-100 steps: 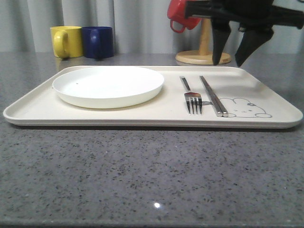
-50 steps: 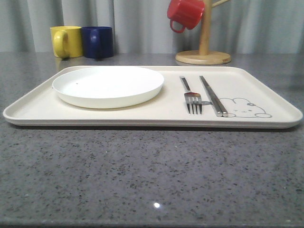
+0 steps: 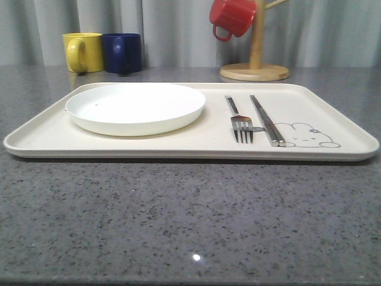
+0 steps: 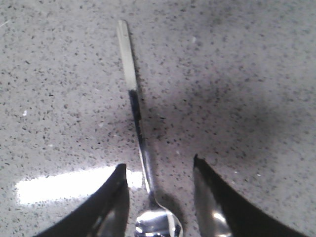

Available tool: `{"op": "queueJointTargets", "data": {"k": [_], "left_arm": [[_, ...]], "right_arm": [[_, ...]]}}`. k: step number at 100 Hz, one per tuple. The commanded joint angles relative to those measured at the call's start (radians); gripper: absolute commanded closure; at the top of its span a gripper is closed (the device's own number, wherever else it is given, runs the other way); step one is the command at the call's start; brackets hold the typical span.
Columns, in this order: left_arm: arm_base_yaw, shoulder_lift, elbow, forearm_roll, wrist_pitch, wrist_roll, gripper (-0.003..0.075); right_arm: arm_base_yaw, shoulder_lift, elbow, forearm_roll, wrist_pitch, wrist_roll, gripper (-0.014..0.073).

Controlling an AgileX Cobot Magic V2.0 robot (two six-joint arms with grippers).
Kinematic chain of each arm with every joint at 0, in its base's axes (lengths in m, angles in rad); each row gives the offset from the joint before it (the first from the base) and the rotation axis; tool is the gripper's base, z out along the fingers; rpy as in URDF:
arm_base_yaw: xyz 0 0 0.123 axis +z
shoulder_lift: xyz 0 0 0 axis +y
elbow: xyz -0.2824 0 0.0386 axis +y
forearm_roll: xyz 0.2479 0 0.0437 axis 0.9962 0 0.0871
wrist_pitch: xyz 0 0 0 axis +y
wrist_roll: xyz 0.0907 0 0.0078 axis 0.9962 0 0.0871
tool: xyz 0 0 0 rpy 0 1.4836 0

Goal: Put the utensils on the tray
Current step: 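Move the right gripper to the spoon and grasp its handle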

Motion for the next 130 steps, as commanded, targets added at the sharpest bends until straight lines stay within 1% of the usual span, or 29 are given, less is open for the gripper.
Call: {"op": "queueJointTargets", "data": {"k": [1, 13, 34, 84, 100, 130], "left_arm": [[-0.005, 0.007, -0.03, -0.014, -0.081, -0.005, 0.0738], [-0.005, 0.007, -0.03, -0.014, -0.081, -0.005, 0.0738], [-0.005, 0.007, -0.03, -0.014, -0.081, -0.005, 0.0738], [-0.005, 0.007, -0.03, -0.014, -0.081, -0.005, 0.0738], [-0.005, 0.007, -0.03, -0.014, -0.081, -0.005, 0.0738], [-0.005, 0.007, -0.03, -0.014, -0.081, -0.005, 0.0738]], "right_arm": [[-0.001, -0.018, -0.035, 0.022, -0.04, -0.037, 0.0267], [-0.001, 0.009, -0.035, 0.051, -0.042, -0.08, 0.0267], [-0.001, 0.039, -0.035, 0.073, -0.051, -0.105, 0.0267], [-0.001, 0.108, -0.035, 0.083, -0.053, -0.109, 0.0267], [-0.001, 0.113, -0.035, 0.085, -0.051, -0.109, 0.0291], [-0.001, 0.113, -0.035, 0.085, -0.05, -0.109, 0.0365]]}}
